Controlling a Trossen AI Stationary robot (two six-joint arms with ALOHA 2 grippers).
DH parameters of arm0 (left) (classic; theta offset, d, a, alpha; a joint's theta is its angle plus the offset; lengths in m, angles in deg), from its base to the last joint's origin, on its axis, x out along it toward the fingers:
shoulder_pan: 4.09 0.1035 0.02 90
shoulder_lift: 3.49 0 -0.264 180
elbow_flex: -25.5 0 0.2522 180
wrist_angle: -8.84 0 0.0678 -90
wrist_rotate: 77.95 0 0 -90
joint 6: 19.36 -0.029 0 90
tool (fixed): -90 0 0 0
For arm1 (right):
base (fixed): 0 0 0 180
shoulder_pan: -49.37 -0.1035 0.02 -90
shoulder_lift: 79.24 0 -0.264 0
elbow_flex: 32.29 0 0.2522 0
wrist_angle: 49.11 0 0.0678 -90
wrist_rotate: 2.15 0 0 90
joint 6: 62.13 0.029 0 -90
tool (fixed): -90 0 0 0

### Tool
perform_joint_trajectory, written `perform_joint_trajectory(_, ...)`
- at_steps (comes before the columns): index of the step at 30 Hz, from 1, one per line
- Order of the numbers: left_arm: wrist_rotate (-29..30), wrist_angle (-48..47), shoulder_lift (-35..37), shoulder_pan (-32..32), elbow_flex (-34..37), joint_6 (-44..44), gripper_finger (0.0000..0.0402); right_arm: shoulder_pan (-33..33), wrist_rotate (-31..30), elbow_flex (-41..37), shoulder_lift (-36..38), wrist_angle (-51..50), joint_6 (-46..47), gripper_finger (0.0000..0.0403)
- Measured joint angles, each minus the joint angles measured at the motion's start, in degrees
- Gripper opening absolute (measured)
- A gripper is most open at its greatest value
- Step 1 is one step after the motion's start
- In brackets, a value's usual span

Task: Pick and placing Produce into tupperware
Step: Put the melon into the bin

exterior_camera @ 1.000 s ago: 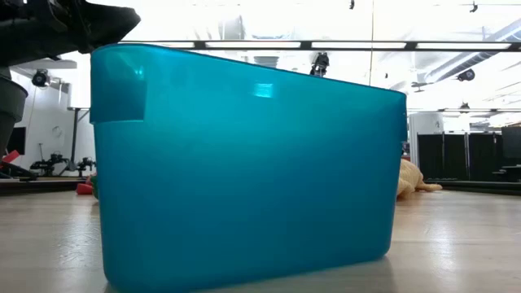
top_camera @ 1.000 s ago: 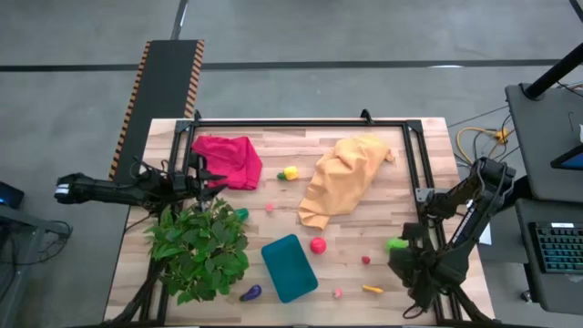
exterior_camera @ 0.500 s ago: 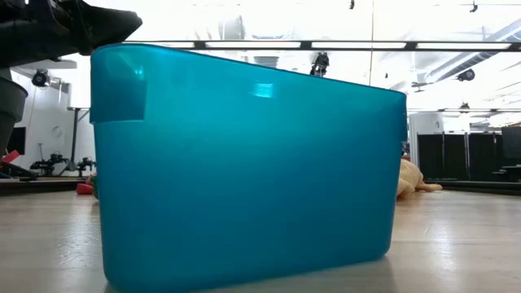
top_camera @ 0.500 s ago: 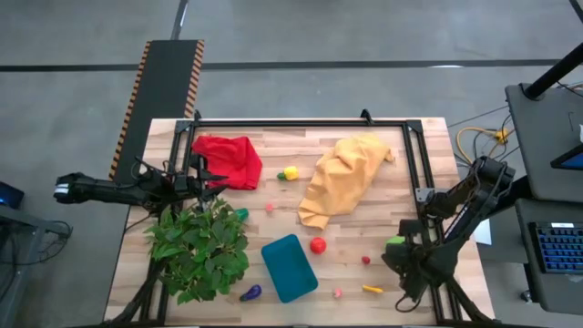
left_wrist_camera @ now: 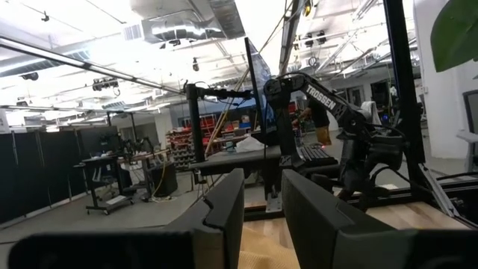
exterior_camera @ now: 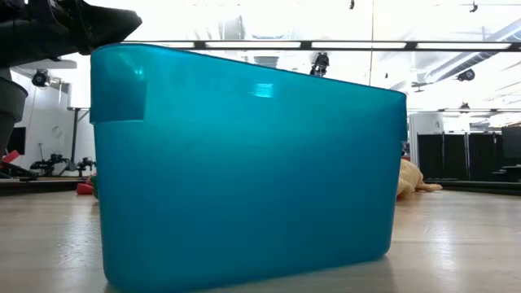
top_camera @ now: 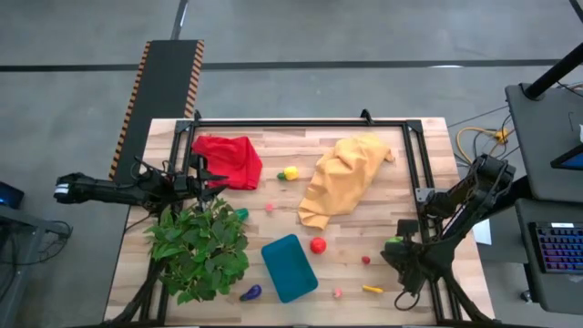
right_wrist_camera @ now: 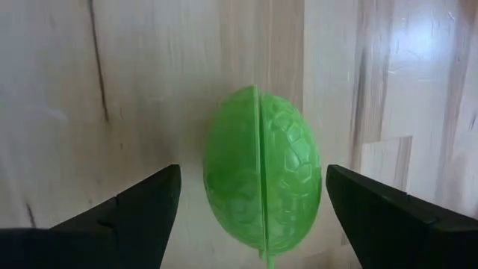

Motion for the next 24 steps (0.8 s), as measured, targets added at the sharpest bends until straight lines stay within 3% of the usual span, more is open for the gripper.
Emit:
perform_joint_trajectory(19,0.0,-0.1,-0.1,0.0,0.0,0.0,0.0078,0.0,-0.4,-2.4,0.6,3.5,1.0,0.0325)
perform_joint_trajectory(24,0.0,-0.1,-0.1,0.0,0.0,0.0,0.0078,0.0,-0.7,-2.4,0.5,3.8,1.1,0.0284)
